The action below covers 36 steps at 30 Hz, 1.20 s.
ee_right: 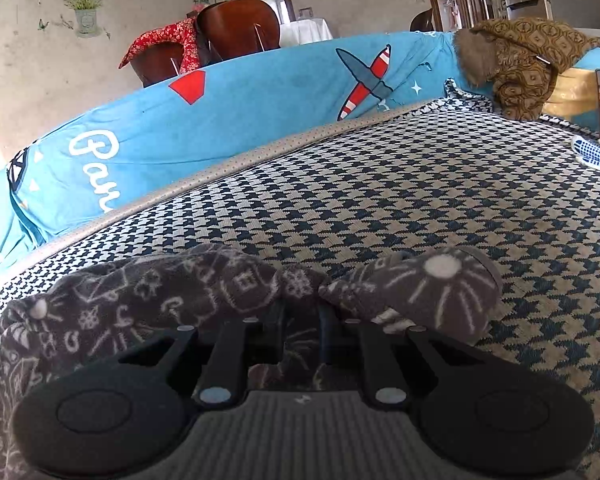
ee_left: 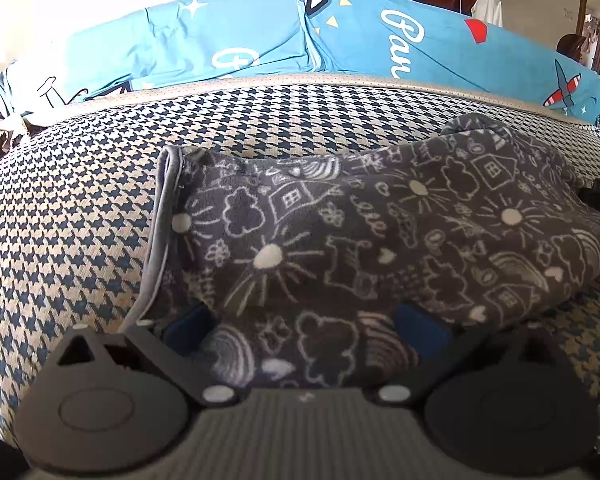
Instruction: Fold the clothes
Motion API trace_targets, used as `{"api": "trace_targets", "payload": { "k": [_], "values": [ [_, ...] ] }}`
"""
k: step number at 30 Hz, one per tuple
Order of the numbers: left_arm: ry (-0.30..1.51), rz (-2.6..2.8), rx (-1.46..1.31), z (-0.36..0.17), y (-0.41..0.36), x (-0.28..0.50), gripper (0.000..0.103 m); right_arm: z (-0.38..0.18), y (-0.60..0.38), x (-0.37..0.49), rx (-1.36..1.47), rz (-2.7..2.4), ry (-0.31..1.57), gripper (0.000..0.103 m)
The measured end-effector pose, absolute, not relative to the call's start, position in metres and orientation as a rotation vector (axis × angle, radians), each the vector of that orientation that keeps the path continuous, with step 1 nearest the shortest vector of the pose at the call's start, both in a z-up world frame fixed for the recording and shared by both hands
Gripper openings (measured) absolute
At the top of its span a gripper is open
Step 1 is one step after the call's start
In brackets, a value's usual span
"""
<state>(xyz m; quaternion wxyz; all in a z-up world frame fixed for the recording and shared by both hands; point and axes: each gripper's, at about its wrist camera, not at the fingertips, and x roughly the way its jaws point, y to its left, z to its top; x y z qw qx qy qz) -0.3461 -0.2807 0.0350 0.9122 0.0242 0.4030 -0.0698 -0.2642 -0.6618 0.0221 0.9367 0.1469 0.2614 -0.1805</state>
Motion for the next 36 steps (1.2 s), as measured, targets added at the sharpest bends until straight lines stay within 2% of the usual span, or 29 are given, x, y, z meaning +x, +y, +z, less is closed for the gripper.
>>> {"api": "trace_targets", "payload": {
  "k": [4, 13, 27, 36],
  "values": [
    [0.829, -0.149, 0.049, 0.036, -0.28, -0.347, 0.103, 0.03, -0.657, -0.27, 0.295, -0.36, 0.512, 0.021],
    [0.825, -0.145, 0.046, 0.039, -0.282, -0.348, 0.103, 0.057, -0.625, -0.297, 0.272, -0.256, 0.477, 0.026],
    [0.815, -0.151, 0.043, 0.044, -0.282, -0.354, 0.103, 0.06, -0.576, -0.338, 0.271, -0.068, 0.516, 0.028],
    [0.8, -0.156, 0.077, 0.046, -0.283, -0.364, 0.103, 0.052, -0.541, -0.358, 0.221, 0.052, 0.551, 0.033]
  ]
}}
